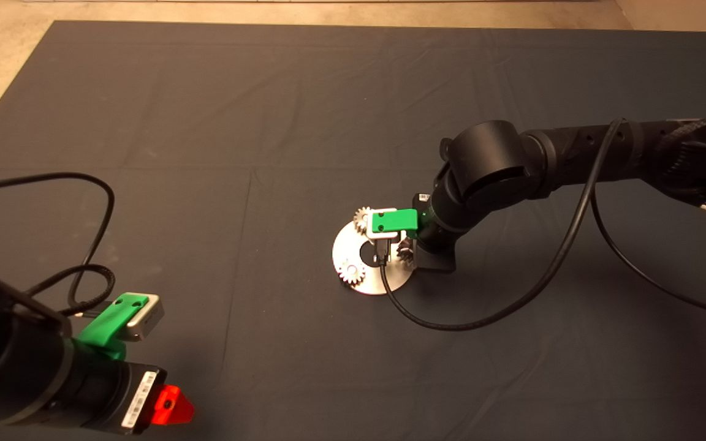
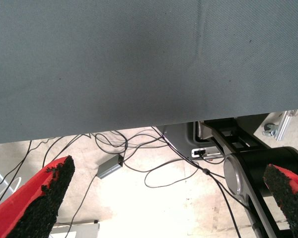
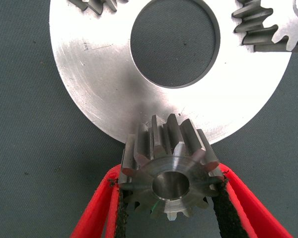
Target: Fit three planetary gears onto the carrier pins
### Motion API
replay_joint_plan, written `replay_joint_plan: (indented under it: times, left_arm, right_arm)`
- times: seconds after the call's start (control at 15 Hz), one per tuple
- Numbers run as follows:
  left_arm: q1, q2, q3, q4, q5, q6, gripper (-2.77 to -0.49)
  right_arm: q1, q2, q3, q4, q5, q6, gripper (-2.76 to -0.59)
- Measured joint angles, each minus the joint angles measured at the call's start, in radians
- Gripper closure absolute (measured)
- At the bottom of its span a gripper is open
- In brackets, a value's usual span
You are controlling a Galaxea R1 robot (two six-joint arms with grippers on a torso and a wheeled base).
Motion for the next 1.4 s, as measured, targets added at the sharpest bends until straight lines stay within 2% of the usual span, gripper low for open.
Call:
replay_joint_plan:
  times: [1.4]
  left_arm:
    - [0.000, 0.000, 0.000, 0.000, 0.000, 0.000, -2.76]
  right_arm:
    - [0.000, -0.001, 0.014, 0.000, 0.000, 0.000, -1.02]
